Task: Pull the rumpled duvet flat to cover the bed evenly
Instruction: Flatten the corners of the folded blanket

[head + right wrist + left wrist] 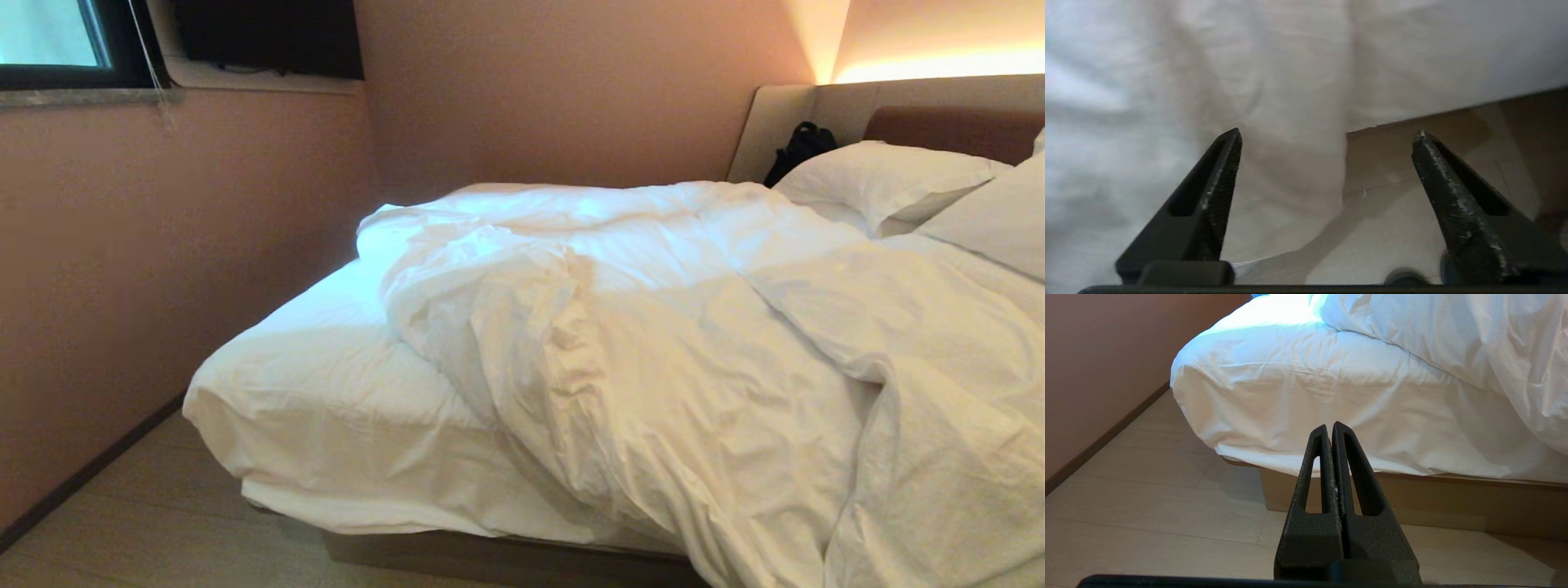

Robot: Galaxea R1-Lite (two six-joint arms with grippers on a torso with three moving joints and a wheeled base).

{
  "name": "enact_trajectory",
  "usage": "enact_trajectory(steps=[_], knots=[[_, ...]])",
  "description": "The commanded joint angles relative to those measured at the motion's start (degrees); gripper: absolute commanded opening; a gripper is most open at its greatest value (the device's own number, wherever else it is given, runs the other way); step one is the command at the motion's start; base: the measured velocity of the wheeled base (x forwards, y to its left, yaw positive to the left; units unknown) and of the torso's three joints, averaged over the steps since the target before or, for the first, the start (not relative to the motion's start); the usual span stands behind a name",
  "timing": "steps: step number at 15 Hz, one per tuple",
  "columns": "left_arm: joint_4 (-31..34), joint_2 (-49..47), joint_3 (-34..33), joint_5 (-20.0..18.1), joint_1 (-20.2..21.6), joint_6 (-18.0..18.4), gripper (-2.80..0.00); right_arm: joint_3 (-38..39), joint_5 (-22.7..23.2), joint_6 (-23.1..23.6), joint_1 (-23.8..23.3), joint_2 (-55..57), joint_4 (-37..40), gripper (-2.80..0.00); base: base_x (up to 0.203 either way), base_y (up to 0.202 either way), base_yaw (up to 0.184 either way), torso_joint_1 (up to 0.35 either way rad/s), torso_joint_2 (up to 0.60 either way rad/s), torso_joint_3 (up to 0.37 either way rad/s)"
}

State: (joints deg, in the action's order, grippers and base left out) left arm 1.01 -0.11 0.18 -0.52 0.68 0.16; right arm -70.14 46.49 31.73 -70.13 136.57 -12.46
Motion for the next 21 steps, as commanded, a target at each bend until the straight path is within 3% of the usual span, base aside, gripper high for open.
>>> enact_trajectory(steps=[1, 5, 13, 21], knots=[[-0.05, 0.02, -0.01, 0.00, 0.02, 0.01, -2.80, -0.39, 0.27, 1.98, 0.94, 0.54, 0.05, 0.00, 0.000, 0.000, 0.000, 0.000, 0.00, 0.000], [-0.04, 0.02, -0.01, 0.00, 0.02, 0.01, -2.80, -0.56, -0.85, 5.19, 2.26, 0.63, 0.33, 0.00, 0.000, 0.000, 0.000, 0.000, 0.00, 0.000], [-0.05, 0.02, -0.01, 0.00, 0.02, 0.01, -2.80, -1.58, -6.69, 5.97, 8.13, -0.40, 1.05, 0.00, 0.000, 0.000, 0.000, 0.000, 0.00, 0.000], [0.04, 0.02, -0.01, 0.00, 0.02, 0.01, -2.80, -3.87, -7.41, 5.36, 10.39, -2.12, 10.88, 0.00, 0.000, 0.000, 0.000, 0.000, 0.00, 0.000]])
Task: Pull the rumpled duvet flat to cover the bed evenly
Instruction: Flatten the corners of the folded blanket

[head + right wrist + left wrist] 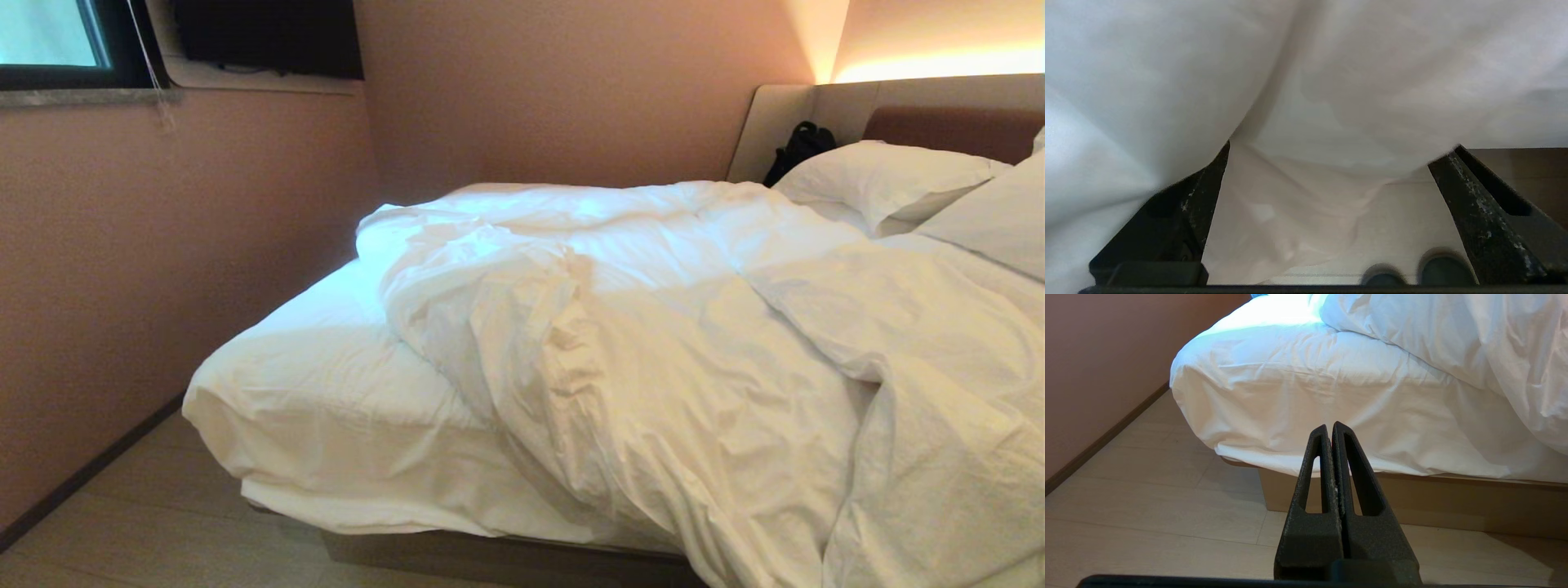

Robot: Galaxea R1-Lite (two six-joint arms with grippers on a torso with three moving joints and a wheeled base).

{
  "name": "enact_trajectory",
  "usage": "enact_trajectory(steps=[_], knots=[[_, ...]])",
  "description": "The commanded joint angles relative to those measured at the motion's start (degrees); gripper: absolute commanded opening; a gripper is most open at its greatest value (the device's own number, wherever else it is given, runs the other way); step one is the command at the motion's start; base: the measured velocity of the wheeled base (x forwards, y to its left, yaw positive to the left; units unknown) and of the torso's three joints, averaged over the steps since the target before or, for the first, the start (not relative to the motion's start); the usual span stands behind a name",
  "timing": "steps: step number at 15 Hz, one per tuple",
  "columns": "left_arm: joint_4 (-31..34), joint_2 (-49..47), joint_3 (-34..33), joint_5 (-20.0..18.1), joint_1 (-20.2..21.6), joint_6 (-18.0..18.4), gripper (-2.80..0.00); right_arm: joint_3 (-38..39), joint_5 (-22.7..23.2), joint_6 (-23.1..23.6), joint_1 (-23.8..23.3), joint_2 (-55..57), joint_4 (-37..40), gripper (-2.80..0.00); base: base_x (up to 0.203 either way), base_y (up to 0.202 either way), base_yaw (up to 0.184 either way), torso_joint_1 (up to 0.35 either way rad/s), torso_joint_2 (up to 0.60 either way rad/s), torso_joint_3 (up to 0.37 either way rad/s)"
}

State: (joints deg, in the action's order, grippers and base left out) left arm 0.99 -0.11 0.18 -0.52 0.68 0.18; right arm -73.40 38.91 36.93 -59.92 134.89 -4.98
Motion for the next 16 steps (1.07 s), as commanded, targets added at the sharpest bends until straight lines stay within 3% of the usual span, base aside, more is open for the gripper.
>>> enact_trajectory(steps=[1, 4, 5, 6, 16], knots=[[0.00, 0.02, -0.01, 0.00, 0.02, -0.01, -2.80, -2.25, -0.06, 0.16, 0.36, -0.49, 6.61, 0.00, 0.000, 0.000, 0.000, 0.000, 0.00, 0.000], [-0.02, 0.02, -0.01, 0.00, 0.02, -0.01, -2.80, -4.12, -0.59, 0.16, 1.14, -0.33, 9.55, 0.00, 0.000, 0.000, 0.000, 0.000, 0.00, 0.000], [-0.02, 0.02, -0.01, 0.00, 0.02, -0.01, -2.80, -4.02, -0.93, 0.24, 1.21, -0.33, 9.55, -1.83, 0.000, 0.000, 0.000, 0.000, 0.00, 0.000], [-0.02, 0.02, -0.01, 0.00, 0.02, -0.01, -2.80, -3.86, -0.94, 0.33, 1.32, -0.48, 9.55, -2.80, 0.000, 0.000, 0.000, 0.000, 0.00, 0.000], [0.07, 0.02, -0.01, 0.00, 0.02, -0.01, -2.80, -1.39, -0.79, 0.10, 1.29, -7.26, 11.45, -2.80, 0.000, 0.000, 0.000, 0.000, 0.00, 0.000]])
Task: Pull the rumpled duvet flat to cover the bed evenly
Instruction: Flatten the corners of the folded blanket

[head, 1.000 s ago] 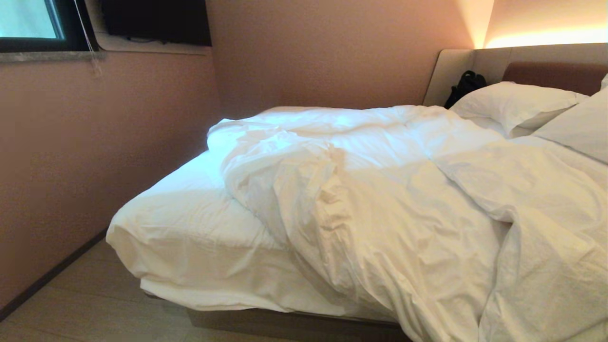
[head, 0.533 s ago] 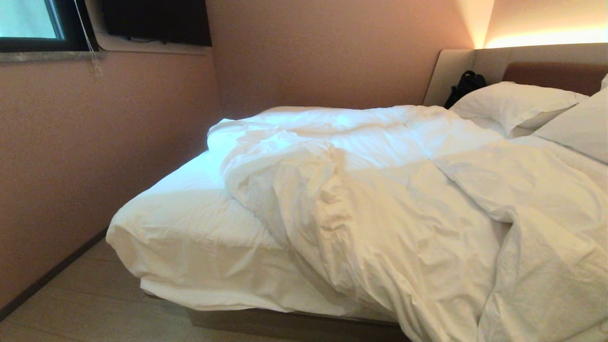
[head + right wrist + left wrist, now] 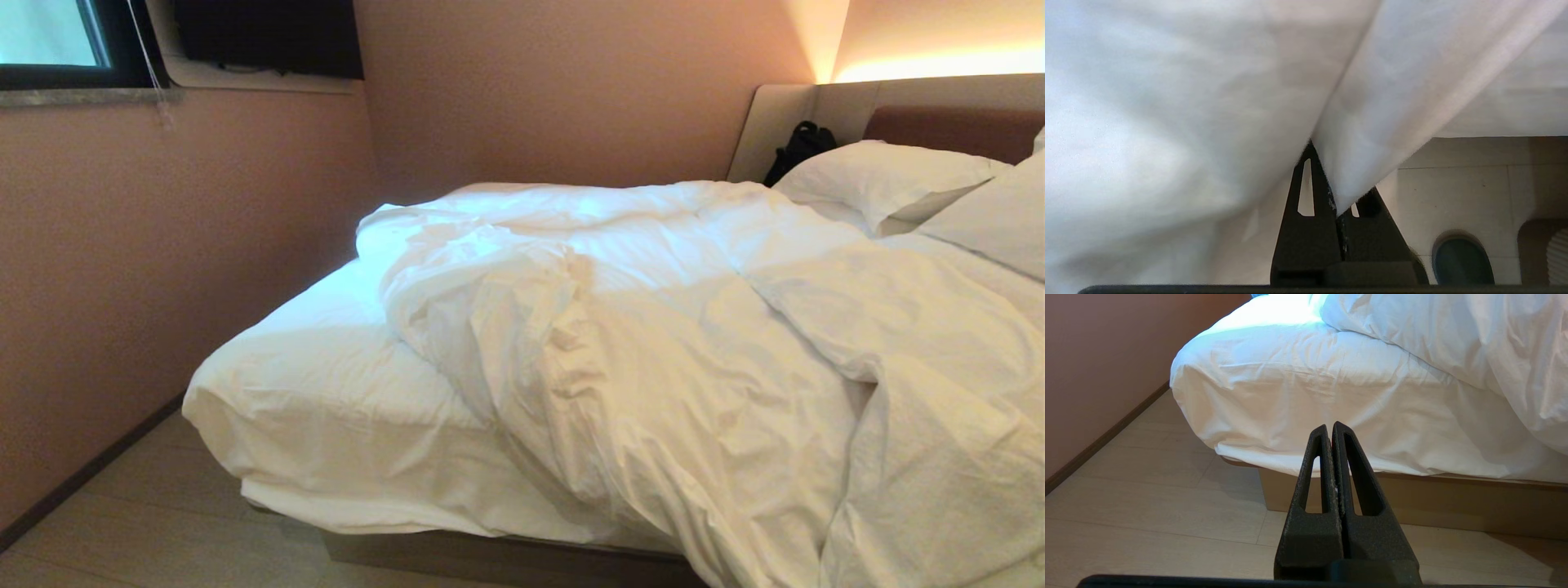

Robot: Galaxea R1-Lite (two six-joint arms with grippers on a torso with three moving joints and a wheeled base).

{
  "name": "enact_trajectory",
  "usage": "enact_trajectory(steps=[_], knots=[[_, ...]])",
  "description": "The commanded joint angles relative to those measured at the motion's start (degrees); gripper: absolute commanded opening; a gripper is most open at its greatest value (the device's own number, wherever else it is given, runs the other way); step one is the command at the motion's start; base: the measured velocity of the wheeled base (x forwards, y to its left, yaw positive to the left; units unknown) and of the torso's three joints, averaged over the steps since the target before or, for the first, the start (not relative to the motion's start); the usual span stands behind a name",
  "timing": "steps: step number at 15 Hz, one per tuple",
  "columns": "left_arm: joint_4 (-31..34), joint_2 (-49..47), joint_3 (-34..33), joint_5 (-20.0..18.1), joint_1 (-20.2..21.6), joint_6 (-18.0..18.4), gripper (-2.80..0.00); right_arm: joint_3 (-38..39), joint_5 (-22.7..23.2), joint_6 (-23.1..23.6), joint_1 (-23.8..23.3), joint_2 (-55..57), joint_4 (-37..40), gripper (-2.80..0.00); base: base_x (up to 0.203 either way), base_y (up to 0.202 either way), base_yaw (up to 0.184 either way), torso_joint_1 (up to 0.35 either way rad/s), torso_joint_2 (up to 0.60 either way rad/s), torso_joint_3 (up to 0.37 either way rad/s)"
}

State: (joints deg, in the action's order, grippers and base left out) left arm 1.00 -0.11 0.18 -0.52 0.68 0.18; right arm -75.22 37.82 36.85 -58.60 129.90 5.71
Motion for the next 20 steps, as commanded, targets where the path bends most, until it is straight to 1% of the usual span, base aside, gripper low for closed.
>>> enact_trajectory(steps=[1, 3, 4, 5, 6, 9, 11, 12, 15, 18, 19, 20], knots=[[-0.02, 0.02, -0.01, 0.00, 0.02, -0.01, -2.80, 0.75, 0.31, 0.15, -0.04, -3.90, 1.79, -2.80, 0.000, 0.000, 0.000, 0.000, 0.00, 0.000], [0.06, 0.02, -0.01, 0.00, 0.02, -0.01, -2.80, 1.31, -0.27, -0.61, -0.73, -8.11, 5.42, -2.80, 0.000, 0.000, 0.000, 0.000, 0.00, 0.000], [-0.03, 0.02, -0.01, 0.00, 0.02, -0.01, -2.80, 1.34, -2.03, -1.70, -1.64, -10.08, 7.26, -2.80, 0.000, 0.000, 0.000, 0.000, 0.00, 0.000], [0.03, 0.02, -0.01, 0.00, 0.02, -0.01, -2.80, 1.18, -6.16, -4.00, -3.03, -11.97, 8.93, -2.80, 0.000, 0.000, 0.000, 0.000, 0.00, 0.000], [-0.02, 0.02, -0.01, 0.00, 0.02, -0.01, -2.80, 0.88, -8.59, -6.38, -4.87, -12.92, 9.49, -2.80, 0.000, 0.000, 0.000, 0.000, 0.00, 0.000], [-0.01, 0.02, -0.01, 0.00, 0.02, -0.01, -2.80, -1.54, -11.92, -10.26, -9.51, -14.15, 9.80, -2.80, 0.000, 0.000, 0.000, 0.000, 0.00, 0.000], [0.05, 0.02, -0.01, 0.00, 0.02, -0.01, -2.80, -4.80, -14.70, -10.50, -13.61, -13.45, 10.04, -2.80, 0.000, 0.000, 0.000, 0.000, 0.00, 0.000], [-0.02, 0.02, -0.01, 0.00, 0.02, -0.01, -2.80, -6.37, -15.42, -10.52, -14.74, -12.40, 10.09, -2.80, 0.000, 0.000, 0.000, 0.000, 0.00, 0.000], [0.04, 0.02, -0.01, 0.00, 0.02, -0.01, -2.80, -6.39, -18.44, -11.05, -14.94, -12.55, 10.20, -2.80, 0.000, 0.000, 0.000, 0.000, 0.00, 0.000], [0.06, 0.02, -0.01, 0.00, 0.02, -0.01, -2.80, -4.54, -18.24, -11.23, -14.87, -14.53, 12.93, -2.80, 0.000, 0.000, 0.000, 0.000, 0.00, 0.000], [0.06, 0.02, -0.01, 0.00, 0.02, -0.01, -2.80, -3.94, -17.63, -11.08, -14.82, -15.68, 14.20, -2.80, 0.000, 0.000, 0.000, 0.000, 0.00, 0.000], [-0.03, 0.02, -0.01, 0.00, 0.02, -0.01, -2.80, -3.17, -16.08, -10.88, -14.80, -17.01, 15.77, -2.80, 0.000, 0.000, 0.000, 0.000, 0.00, 0.000]])
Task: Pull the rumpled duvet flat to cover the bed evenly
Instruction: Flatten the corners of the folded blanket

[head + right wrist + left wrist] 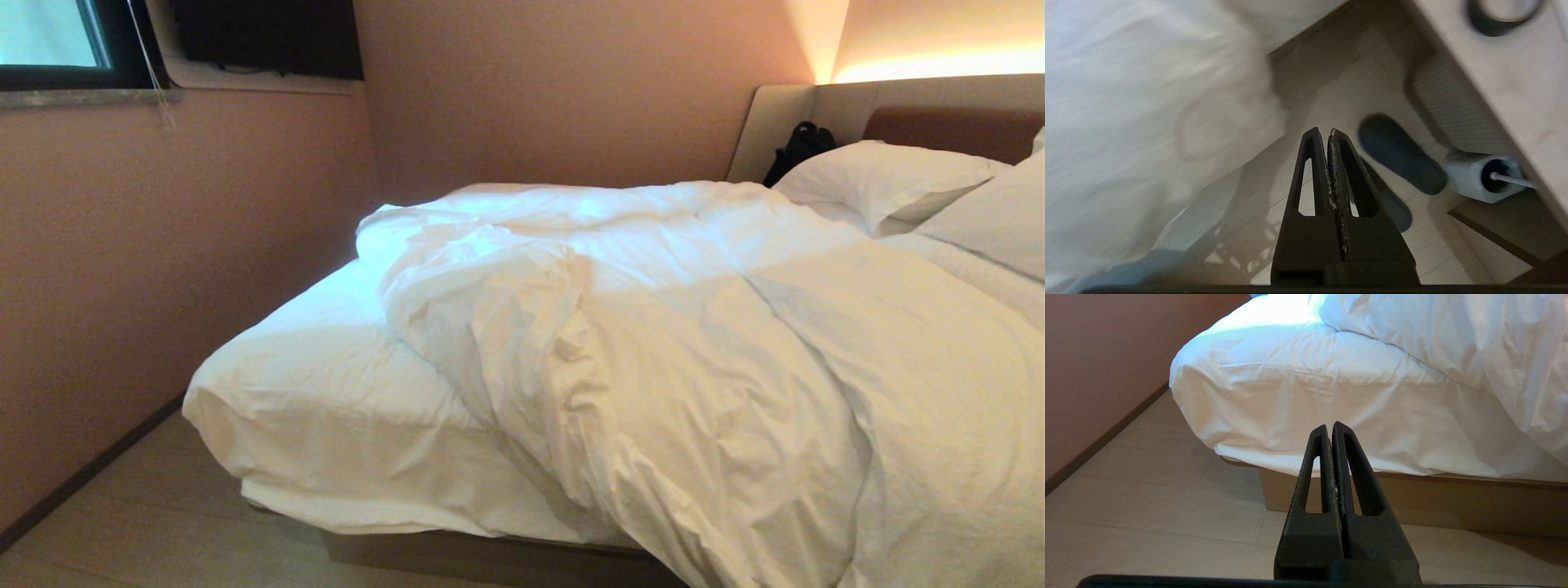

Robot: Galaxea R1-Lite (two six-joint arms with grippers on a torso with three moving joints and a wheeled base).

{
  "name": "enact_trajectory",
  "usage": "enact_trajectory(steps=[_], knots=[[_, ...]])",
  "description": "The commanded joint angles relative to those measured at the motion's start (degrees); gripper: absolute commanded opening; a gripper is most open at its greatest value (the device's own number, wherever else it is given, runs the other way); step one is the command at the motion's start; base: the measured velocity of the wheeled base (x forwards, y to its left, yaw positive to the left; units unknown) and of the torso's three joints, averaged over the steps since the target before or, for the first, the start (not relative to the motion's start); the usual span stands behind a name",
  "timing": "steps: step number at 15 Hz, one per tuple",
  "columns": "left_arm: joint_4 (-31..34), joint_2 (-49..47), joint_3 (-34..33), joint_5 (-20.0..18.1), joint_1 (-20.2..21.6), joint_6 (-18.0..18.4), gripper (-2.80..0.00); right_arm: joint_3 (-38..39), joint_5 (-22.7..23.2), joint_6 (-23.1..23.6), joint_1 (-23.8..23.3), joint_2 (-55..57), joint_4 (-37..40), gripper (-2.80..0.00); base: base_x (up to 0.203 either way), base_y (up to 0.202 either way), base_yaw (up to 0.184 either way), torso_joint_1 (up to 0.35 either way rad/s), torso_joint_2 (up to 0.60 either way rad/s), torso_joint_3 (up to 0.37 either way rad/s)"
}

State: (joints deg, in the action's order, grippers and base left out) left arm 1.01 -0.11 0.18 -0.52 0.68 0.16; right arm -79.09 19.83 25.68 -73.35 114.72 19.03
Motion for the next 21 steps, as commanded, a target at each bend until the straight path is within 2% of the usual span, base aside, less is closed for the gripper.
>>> enact_trajectory(steps=[1, 3, 6, 9, 11, 12, 14, 15, 16, 17, 18, 21], knots=[[-0.05, 0.02, -0.01, 0.00, 0.02, 0.02, -2.80, 1.85, 4.12, 0.63, -0.01, -4.13, 4.54, -2.80, 0.000, 0.000, 0.000, 0.000, 0.00, 0.000], [-0.05, 0.02, -0.01, 0.00, 0.02, 0.02, -2.80, 4.60, 9.34, 1.99, 0.69, -9.08, 9.91, -2.80, 0.000, 0.000, 0.000, 0.000, 0.00, 0.000], [-0.05, 0.02, -0.01, 0.00, 0.02, 0.02, -2.80, 7.57, 16.12, 2.97, 5.87, -20.01, 23.04, -2.80, 0.000, 0.000, 0.000, 0.000, 0.00, 0.000], [0.04, 0.02, -0.01, 0.00, 0.02, 0.02, -2.80, 8.59, 18.80, 1.09, 19.95, -33.28, 37.45, -2.80, 0.000, 0.000, 0.000, 0.000, 0.00, 0.000], [-0.05, 0.02, -0.01, 0.00, 0.02, 0.02, -2.80, 9.02, 19.25, -4.86, 31.71, -39.83, 41.72, -2.80, 0.000, 0.000, 0.000, 0.000, 0.00, 0.000], [-0.05, 0.02, -0.01, 0.00, 0.02, 0.02, -2.80, 8.90, 18.90, -9.88, 36.82, -41.90, 42.50, -2.80, 0.000, 0.000, 0.000, 0.000, 0.00, 0.000], [0.04, 0.02, -0.01, 0.00, 0.02, 0.02, -2.80, 7.98, 15.77, -24.40, 44.06, -44.87, 42.43, -2.80, 0.000, 0.000, 0.000, 0.000, 0.00, 0.000], [-0.04, 0.02, -0.01, 0.00, 0.02, 0.02, -2.80, 7.49, 13.03, -29.22, 46.18, -45.51, 41.84, -2.80, 0.000, 0.000, 0.000, 0.000, 0.00, 0.000], [0.04, 0.02, -0.01, 0.00, 0.02, 0.02, -2.80, 7.26, 8.24, -34.78, 47.78, -46.05, 41.03, -2.80, 0.000, 0.000, 0.000, 0.000, 0.00, 0.000], [-0.04, 0.02, -0.01, 0.00, 0.02, 0.02, -2.80, 7.29, 5.52, -37.16, 48.63, -47.52, 40.62, -2.80, 0.000, 0.000, 0.000, 0.000, 0.00, 0.000], [0.04, 0.02, -0.01, 0.00, 0.02, 0.02, -2.80, 7.66, 4.64, -37.71, 48.83, -49.61, 40.62, -2.80, 0.000, 0.000, 0.000, 0.000, 0.00, 0.000], [-0.05, 0.02, -0.01, 0.00, 0.02, 0.02, -2.80, 10.72, 3.88, -35.86, 49.16, -58.07, 40.73, -2.80, 0.000, 0.000, 0.000, 0.000, 0.00, 0.000]])
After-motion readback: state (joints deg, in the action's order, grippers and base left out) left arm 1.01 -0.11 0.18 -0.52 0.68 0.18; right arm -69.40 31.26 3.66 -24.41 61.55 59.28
